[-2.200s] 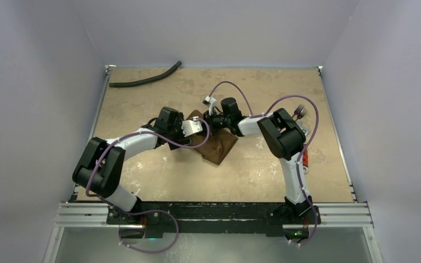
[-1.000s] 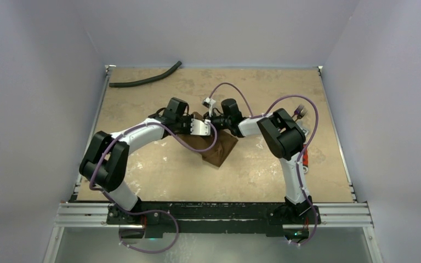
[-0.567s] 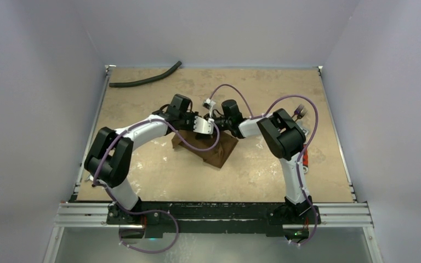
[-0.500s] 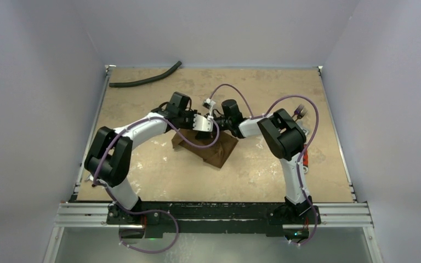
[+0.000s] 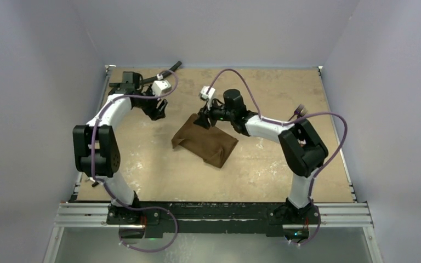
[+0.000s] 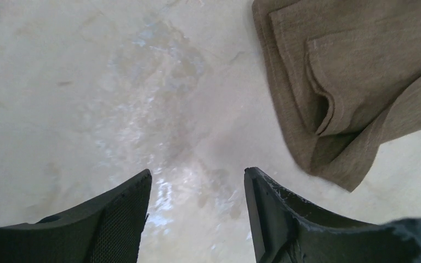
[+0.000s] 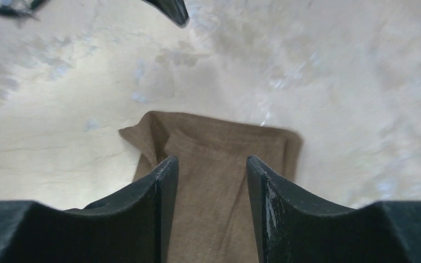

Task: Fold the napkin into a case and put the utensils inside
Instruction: Pick up the 2/3-rectangle-folded napkin from the center of the board.

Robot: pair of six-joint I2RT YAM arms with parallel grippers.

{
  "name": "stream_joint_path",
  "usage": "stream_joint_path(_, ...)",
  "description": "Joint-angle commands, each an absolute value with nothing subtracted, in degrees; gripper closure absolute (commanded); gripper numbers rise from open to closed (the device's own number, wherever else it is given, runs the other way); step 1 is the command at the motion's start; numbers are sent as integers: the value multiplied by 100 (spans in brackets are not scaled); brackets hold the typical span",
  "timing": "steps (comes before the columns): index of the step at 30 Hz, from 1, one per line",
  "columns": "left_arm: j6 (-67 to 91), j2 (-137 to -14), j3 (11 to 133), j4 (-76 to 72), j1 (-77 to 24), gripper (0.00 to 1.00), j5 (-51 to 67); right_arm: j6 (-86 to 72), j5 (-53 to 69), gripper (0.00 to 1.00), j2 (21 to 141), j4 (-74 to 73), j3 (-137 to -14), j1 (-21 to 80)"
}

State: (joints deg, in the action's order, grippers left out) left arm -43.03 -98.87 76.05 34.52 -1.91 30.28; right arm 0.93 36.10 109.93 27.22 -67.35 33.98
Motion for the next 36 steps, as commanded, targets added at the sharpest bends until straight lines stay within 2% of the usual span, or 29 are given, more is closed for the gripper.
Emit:
stream_joint_path(1, -3045, -10463, 7866, 3328, -186, 38, 4110, 2367, 1977, 47, 10360, 2331, -6571, 4224)
stream_joint_path(7, -2785, -11525, 8644, 2992, -745, 39, 4170, 3051, 1054, 47, 10245, 2416, -6338, 5050)
stream_joint_path(14, -2956, -11928, 8861, 2542, -1217, 39, 4192, 3979, -133, 47, 10498, 2836, -6144, 5911)
stream_joint_path(24, -3452, -12184, 8652, 2676, -1420, 44, 3867, 5031, -503, 48, 11248, 2965, -6387, 6181)
stream_joint_path(36, -3480, -12223, 8631, 2798, -1452, 49, 3698, 5423, -1053, 47, 11751, 4317, -6292, 6393)
